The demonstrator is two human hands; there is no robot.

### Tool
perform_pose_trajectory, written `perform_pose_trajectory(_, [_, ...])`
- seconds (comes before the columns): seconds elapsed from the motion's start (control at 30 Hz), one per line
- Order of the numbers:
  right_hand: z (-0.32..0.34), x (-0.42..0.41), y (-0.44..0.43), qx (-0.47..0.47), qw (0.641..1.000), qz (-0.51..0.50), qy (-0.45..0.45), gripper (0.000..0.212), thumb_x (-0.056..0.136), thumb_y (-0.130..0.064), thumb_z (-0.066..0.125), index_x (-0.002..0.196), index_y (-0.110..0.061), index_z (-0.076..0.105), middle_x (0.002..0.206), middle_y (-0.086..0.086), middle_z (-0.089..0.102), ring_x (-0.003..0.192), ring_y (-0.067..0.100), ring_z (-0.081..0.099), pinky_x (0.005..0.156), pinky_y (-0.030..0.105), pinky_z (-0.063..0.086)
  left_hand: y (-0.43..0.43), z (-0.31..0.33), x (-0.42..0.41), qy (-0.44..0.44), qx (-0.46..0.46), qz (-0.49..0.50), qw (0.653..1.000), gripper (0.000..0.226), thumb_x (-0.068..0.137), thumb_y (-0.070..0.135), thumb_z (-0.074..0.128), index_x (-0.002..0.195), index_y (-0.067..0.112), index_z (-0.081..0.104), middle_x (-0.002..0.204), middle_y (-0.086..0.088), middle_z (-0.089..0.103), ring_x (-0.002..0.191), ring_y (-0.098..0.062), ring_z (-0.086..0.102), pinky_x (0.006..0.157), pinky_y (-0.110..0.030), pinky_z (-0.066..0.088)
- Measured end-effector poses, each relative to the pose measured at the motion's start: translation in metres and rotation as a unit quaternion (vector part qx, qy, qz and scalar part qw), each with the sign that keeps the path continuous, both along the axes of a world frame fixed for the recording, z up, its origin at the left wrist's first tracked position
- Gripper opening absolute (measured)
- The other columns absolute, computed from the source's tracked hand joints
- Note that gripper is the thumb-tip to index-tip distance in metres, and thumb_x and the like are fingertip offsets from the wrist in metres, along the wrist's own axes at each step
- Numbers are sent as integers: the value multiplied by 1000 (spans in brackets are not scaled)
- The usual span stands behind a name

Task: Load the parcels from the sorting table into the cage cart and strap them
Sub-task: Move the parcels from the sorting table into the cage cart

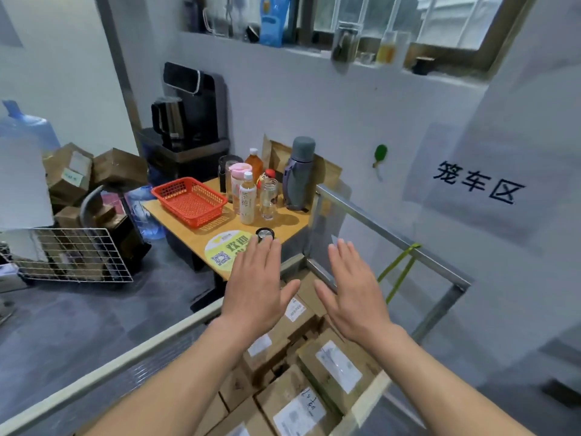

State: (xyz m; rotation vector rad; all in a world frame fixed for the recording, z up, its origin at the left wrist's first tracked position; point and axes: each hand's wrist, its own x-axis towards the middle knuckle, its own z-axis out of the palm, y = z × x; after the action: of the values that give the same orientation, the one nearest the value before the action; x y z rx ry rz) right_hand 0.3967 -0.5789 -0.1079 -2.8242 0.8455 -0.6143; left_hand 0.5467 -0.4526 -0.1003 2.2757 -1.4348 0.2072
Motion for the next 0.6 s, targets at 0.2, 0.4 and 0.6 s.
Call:
perform_pose_trajectory(0.2, [55, -68, -13, -37, 997, -44, -46, 81, 95, -63, 24, 157, -12, 22, 164, 6, 13, 151, 16, 5, 121, 31, 6, -28, 52, -55, -33, -47, -43, 997, 81, 93, 59, 47, 153, 8, 26, 160, -10, 27, 150, -31, 14, 119, -47, 21])
perform_pose_trajectory(0.4, [97, -149, -27, -68, 990, -89, -88, 78, 94, -59, 33, 154, -8, 32, 161, 11, 26, 151, 24, 20, 119, 44, 24, -54, 98, -129, -65, -84, -78, 991, 82, 91, 62, 37, 151, 7, 29, 157, -12, 32, 149, -31, 20, 116, -47, 26])
perform_pose_trajectory(0.6, [132, -231, -42, -118, 977, -132, -115, 78, 94, -57, 37, 150, -3, 38, 157, 17, 34, 147, 31, 29, 115, 46, 29, -78, 135, -210, -86, -119, -119, 982, 80, 93, 60, 44, 151, 8, 31, 157, -11, 32, 148, -31, 21, 115, -48, 27])
